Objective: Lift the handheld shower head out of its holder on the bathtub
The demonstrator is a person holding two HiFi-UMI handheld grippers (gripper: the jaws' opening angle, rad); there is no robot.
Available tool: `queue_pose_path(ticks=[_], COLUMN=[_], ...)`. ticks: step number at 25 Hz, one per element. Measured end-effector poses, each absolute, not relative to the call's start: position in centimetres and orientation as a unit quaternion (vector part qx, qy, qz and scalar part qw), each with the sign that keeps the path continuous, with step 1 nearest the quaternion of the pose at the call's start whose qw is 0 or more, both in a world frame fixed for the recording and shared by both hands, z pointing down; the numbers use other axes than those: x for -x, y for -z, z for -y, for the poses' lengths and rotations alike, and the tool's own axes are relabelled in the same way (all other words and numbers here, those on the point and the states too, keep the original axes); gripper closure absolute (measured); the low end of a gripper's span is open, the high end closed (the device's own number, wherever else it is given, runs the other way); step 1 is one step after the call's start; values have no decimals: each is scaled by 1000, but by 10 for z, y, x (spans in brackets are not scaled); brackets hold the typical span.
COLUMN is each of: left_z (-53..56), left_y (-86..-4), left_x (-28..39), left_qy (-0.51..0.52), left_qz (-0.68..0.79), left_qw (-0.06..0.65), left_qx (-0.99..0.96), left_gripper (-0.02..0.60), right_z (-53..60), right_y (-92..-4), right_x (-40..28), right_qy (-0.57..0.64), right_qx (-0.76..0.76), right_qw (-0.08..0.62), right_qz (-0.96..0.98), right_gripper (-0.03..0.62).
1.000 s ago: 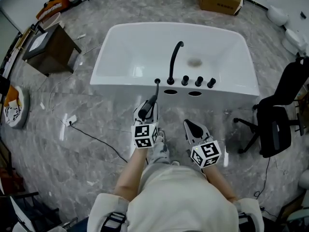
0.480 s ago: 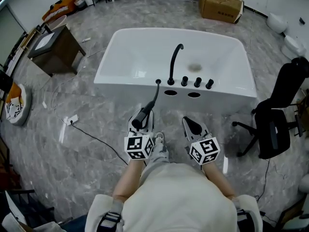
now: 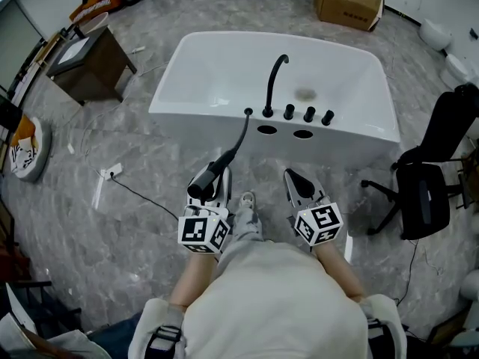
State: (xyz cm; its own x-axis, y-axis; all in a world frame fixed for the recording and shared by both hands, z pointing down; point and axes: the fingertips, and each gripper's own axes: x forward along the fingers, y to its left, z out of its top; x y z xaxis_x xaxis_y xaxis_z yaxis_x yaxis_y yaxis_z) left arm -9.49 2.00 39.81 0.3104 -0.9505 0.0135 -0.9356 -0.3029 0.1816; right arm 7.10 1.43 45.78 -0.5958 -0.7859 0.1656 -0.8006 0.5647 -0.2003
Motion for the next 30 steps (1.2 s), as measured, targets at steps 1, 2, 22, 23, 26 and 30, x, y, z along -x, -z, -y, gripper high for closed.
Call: queue_pose_path(ticks=[1,2,22,23,26,30], left_z=[-24,-28,-44,-43,-43,-41], left_y=[-393,-388,-361,-361,-360,-360], left_x=[95,95,96,96,98,100], left_qy=[56,65,113,113,114,114], left_qz=[584,582,571,571,572,573], left_qw=[77,76,70,70,70,69], left_qx=[-806,-807,-810,-810,-809,-809], left_gripper=[440,440,440,440,440,440], right_z=[-16,-16,-18,-18,-18,-16], right_y=[-457,-457,-457,-457,-456,-455], right_x=[-72,-73,-80,-79,-77,-74], right_qy=[-127,-126,-118,-114,-112,-112], right_qx=[-449,-449,-459,-460,-460,-461], right_qw=[29,29,37,41,40,37], right_qz=[884,884,880,879,880,880], right_gripper=[574,574,574,574,574,574])
